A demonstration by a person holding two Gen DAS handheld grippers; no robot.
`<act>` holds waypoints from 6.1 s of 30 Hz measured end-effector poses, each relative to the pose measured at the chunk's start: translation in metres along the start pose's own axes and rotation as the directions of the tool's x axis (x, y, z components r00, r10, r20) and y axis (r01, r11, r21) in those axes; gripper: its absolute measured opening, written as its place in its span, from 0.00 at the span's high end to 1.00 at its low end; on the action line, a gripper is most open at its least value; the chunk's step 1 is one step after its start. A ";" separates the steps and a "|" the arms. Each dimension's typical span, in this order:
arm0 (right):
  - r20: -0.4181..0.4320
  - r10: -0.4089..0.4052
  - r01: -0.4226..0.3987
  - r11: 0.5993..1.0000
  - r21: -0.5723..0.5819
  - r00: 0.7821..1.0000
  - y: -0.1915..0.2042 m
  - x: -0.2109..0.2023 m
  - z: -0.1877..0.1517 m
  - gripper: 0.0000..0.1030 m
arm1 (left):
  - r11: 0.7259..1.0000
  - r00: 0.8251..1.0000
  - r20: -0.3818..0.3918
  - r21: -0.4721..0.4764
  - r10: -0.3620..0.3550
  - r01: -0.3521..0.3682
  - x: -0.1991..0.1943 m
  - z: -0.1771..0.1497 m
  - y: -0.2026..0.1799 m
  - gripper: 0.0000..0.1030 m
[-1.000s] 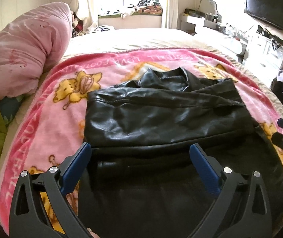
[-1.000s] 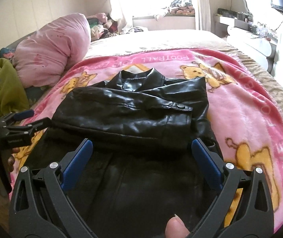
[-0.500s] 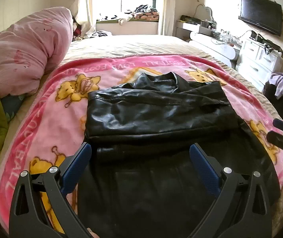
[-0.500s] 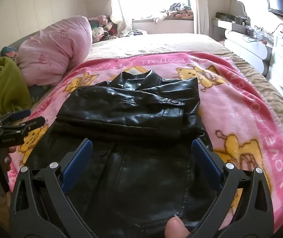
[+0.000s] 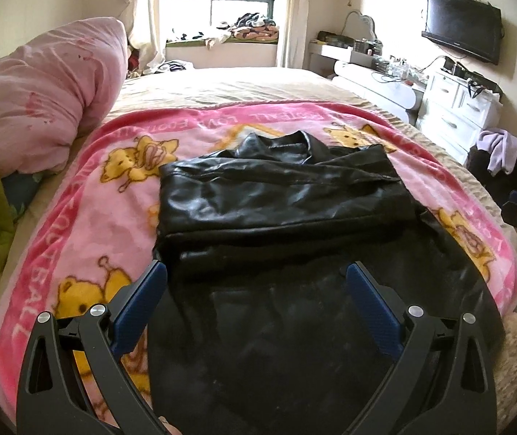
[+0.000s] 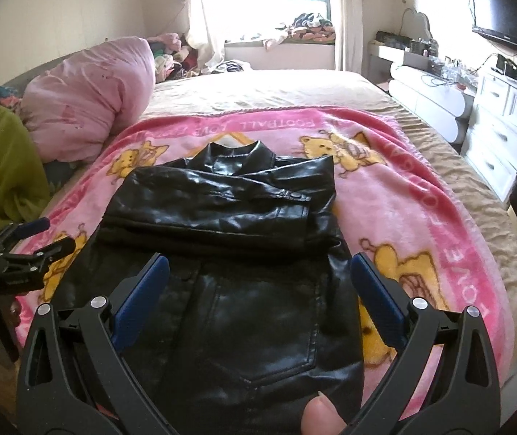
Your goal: Fold large clothes
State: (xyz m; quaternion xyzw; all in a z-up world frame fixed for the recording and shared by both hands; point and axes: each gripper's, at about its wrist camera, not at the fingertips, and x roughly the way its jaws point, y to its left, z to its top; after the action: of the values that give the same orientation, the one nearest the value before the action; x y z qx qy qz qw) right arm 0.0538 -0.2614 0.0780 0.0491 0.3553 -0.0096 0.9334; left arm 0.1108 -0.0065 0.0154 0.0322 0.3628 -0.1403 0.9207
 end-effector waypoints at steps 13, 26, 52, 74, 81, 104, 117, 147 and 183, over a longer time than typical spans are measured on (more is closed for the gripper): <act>-0.026 0.074 -0.074 0.997 0.018 0.997 -0.020 -0.009 -0.016 0.09 | 0.991 0.995 -0.048 -0.093 0.090 -0.094 -0.022 -0.038 0.034 0.04; -0.022 0.071 -0.070 0.996 0.050 0.997 -0.029 -0.019 -0.033 0.09 | 0.984 0.990 -0.113 -0.150 0.084 -0.101 -0.021 -0.077 0.070 0.04; -0.309 0.221 -0.187 0.973 0.134 0.925 -0.086 0.028 -0.147 0.30 | 0.968 0.963 -0.237 -0.244 -0.124 0.065 0.006 -0.150 0.077 0.04; 0.044 0.420 -0.419 0.881 0.219 0.907 -0.091 -0.017 -0.085 0.96 | 0.925 0.969 -0.047 -0.313 -0.243 0.217 -0.027 -0.101 0.087 0.87; 0.173 0.406 -0.441 0.832 0.337 0.898 -0.114 -0.006 -0.040 0.96 | 0.900 0.961 0.084 -0.337 -0.263 0.276 -0.031 -0.037 0.097 0.87; 0.104 0.312 -0.322 0.812 0.486 0.944 -0.121 0.125 0.088 0.96 | 0.855 0.957 0.024 -0.445 -0.288 0.268 0.084 0.093 0.137 0.86; -0.028 0.247 -0.194 0.820 0.539 0.969 -0.127 0.202 0.094 0.90 | 0.836 0.948 -0.055 -0.490 -0.312 0.247 0.155 0.095 0.155 0.79; 0.053 0.135 -0.141 0.983 0.115 0.989 -0.096 0.214 0.089 0.33 | 0.967 0.995 -0.071 -0.247 -0.075 0.056 0.200 0.081 0.143 0.55; -0.062 -0.043 0.058 0.958 0.280 0.997 -0.128 0.288 0.101 0.89 | 0.982 0.997 -0.060 -0.180 0.045 -0.055 0.234 0.109 0.132 0.82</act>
State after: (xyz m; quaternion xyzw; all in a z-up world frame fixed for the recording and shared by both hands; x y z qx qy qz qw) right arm 0.3287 -0.3941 -0.0491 0.1726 0.3770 -0.0826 0.9062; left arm 0.3832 0.0477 -0.0687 -0.0388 0.3986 -0.0828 0.9126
